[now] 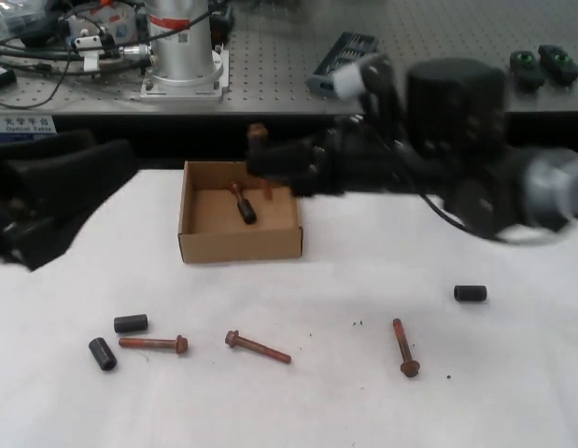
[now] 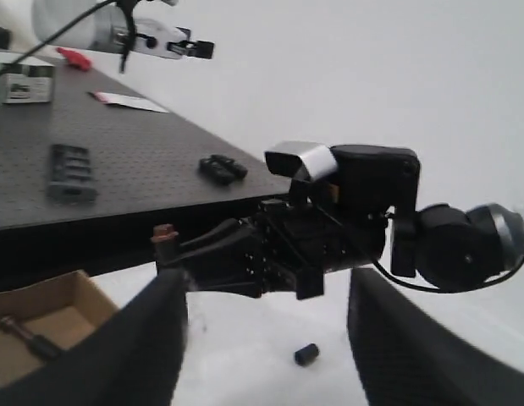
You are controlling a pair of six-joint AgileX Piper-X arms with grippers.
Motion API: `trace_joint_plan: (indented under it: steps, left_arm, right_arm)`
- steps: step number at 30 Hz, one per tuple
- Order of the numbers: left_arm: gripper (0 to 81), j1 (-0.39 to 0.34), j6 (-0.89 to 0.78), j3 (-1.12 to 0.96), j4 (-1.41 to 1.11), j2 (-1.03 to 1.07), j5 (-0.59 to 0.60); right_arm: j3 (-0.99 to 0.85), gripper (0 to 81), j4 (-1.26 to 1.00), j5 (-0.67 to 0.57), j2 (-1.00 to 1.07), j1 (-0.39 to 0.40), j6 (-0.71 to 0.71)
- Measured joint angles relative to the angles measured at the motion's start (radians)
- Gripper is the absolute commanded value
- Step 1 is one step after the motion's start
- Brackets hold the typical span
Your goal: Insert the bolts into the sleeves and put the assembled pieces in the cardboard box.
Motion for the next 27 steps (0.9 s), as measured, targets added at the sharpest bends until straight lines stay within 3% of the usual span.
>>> trace_joint_plan:
  steps: [3,6,12,15,16,18,22,23,27]
  left_arm:
    - [40.5,0.000,0.053,0.000,0.169,-0.123,-0.102]
    - [34.2,0.000,0.069,0.000,0.330,-0.218,-0.174]
    - [20.1,0.000,0.072,0.000,0.570,-0.377,-0.202]
    - [14.8,0.000,0.074,0.000,0.645,-0.425,-0.203]
    - [14.2,0.000,0.076,0.000,0.654,-0.430,-0.203]
    - [13.8,0.000,0.075,0.000,0.665,-0.435,-0.203]
    - [13.8,0.000,0.075,0.000,0.671,-0.434,-0.209]
    - [13.8,0.000,0.075,0.000,0.671,-0.434,-0.209]
    - [13.8,0.000,0.075,0.000,0.671,-0.434,-0.210]
  right_arm:
    - [-0.174,1.9,0.095,0.036,0.112,0.000,0.005]
    - [-0.318,1.9,0.168,0.087,0.206,0.000,0.007]
    - [-0.492,1.9,0.326,0.284,0.345,0.000,0.074]
    - [-0.502,0.4,0.378,0.321,0.361,0.000,0.109]
    - [-0.502,2.1,0.403,0.317,0.361,0.000,0.118]
    - [-0.504,13.0,0.422,0.305,0.361,0.000,0.131]
    - [-0.512,47.2,0.443,0.304,0.361,0.000,0.183]
    - [-0.511,50.8,0.451,0.304,0.361,0.000,0.193]
    - [-0.511,44.1,0.469,0.304,0.361,0.000,0.204]
